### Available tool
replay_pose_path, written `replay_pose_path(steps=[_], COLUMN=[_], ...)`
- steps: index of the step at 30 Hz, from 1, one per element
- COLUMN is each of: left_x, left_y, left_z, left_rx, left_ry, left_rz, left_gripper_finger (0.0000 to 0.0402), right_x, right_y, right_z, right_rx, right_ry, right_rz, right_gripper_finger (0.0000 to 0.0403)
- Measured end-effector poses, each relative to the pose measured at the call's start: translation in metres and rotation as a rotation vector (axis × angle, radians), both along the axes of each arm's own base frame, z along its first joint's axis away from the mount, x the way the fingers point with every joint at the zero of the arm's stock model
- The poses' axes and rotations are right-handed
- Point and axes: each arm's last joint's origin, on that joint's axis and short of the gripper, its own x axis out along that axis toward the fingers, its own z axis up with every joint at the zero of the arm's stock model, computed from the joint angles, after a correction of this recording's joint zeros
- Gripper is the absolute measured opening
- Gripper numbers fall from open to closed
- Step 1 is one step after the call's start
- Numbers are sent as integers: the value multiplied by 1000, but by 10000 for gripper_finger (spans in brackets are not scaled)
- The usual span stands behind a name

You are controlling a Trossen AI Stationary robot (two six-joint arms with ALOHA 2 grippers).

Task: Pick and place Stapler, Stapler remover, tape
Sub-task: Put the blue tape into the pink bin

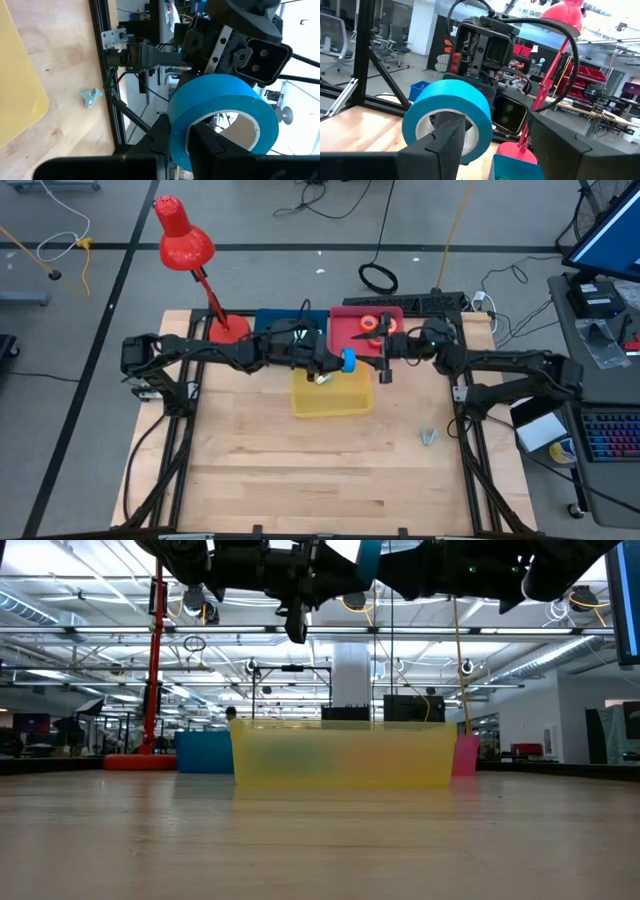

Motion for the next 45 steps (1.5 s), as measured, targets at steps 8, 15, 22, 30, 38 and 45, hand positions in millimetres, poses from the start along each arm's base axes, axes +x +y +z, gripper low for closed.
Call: replay_pose_path(steps=[8,15,22,30,38,45], left_x=[0,0,-1,-1,-6,-10], left_y=[0,0,-1,2,17,30], left_z=[0,0,-2,-4,-11,-12], left_rx=[0,-7,6,44,117,250], left_ry=[0,8,23,38,106,76], left_rz=[-2,0,-22,-30,-36,-80], left_gripper_finger=[38,38,38,38,51,146], right_x=[2,13,40,36,28,24], right_y=[0,4,7,7,6,6], right_z=[3,-2,5,8,10,7], right_rx=[-15,-17,-14,-29,-57,-56], right_ry=[23,41,70,159,214,270], right_rz=[44,67,111,94,-36,-64], right_gripper_finger=[208,187,156,117,59,34])
